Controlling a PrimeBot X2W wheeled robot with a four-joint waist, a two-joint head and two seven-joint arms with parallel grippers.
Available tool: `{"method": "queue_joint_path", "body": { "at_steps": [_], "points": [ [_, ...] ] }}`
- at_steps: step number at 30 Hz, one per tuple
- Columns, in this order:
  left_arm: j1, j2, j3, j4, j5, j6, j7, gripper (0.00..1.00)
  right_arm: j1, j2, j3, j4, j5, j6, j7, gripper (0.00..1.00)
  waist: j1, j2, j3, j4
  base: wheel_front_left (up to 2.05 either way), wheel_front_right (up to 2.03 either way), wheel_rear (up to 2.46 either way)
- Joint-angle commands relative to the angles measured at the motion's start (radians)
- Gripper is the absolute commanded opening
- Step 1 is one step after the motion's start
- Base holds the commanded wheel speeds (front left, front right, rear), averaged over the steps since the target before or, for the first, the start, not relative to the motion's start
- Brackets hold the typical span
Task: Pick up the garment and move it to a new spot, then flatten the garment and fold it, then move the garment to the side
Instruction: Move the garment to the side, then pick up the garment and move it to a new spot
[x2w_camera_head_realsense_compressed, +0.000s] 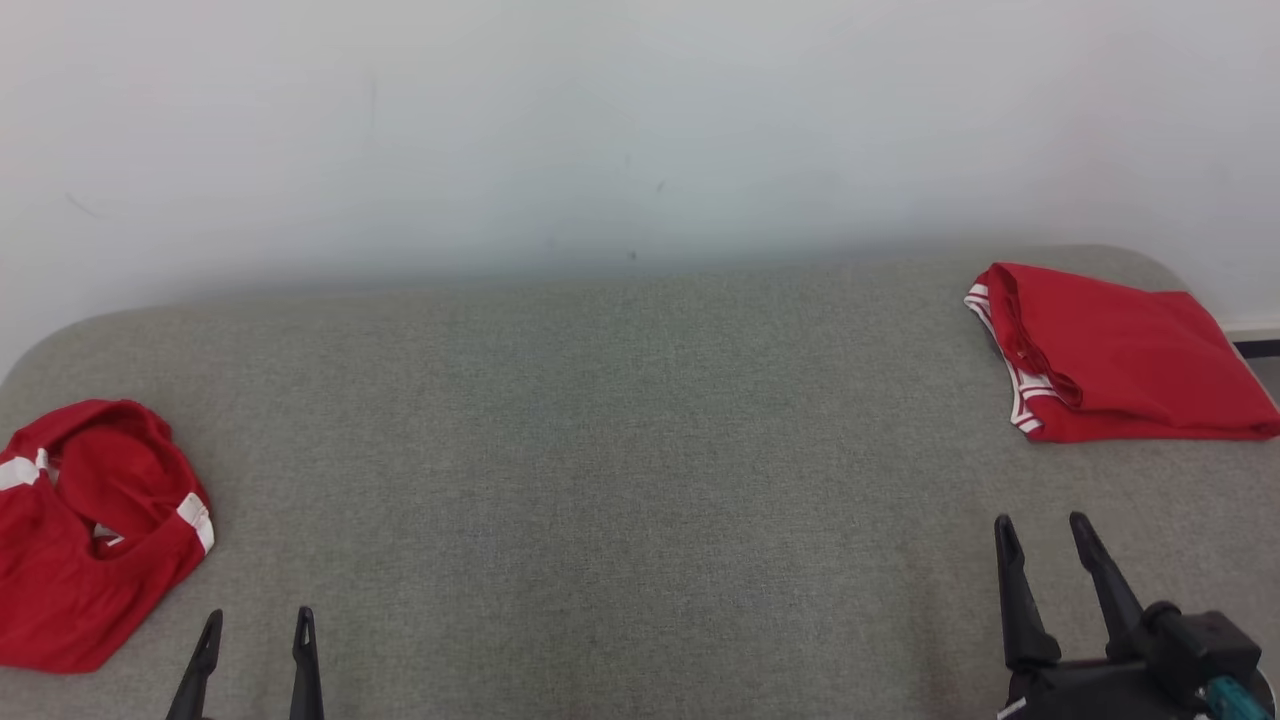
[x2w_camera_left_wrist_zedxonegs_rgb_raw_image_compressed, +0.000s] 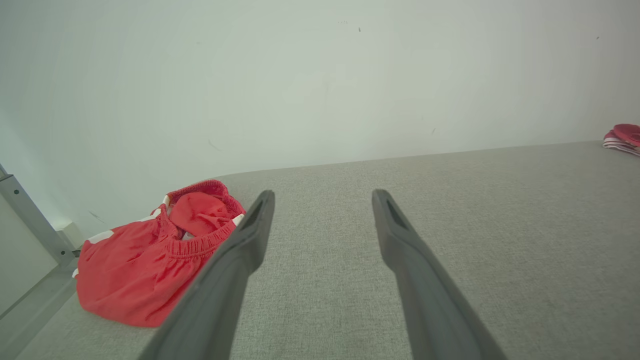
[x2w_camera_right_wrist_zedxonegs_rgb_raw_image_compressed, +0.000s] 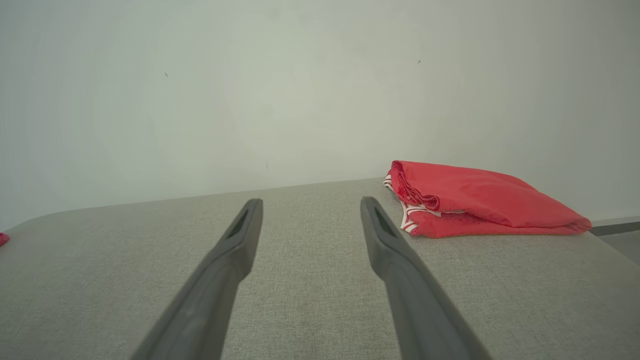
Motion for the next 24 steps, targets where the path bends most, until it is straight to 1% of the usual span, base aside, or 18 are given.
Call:
{"method": "queue_joint_path", "body": {
  "at_steps": [1, 14, 24],
  "points": [
    [0.009, -0.002, -0.002, 0.007, 0.000, 0.001, -0.003, 1.00, 0.032, 0.016, -0.006, -0.007, -0.011, -0.003, 0.000, 1.00, 0.0000, 0.0000, -0.014, 0.010, 0.00, 0.00, 0.00],
    [0.024, 0.022, -0.025, 0.036, 0.040, 0.015, -0.003, 1.00, 0.103, 0.069, -0.010, -0.003, -0.040, -0.003, 0.000, 1.00, 0.0000, 0.0000, -0.030, 0.027, 0.00, 0.00, 0.00],
    [0.018, 0.040, -0.036, 0.064, 0.048, 0.029, -0.003, 1.00, 0.111, 0.080, -0.020, -0.021, -0.057, -0.003, 0.000, 1.00, 0.0000, 0.0000, -0.034, 0.035, 0.00, 0.00, 0.00]
  ]
}}
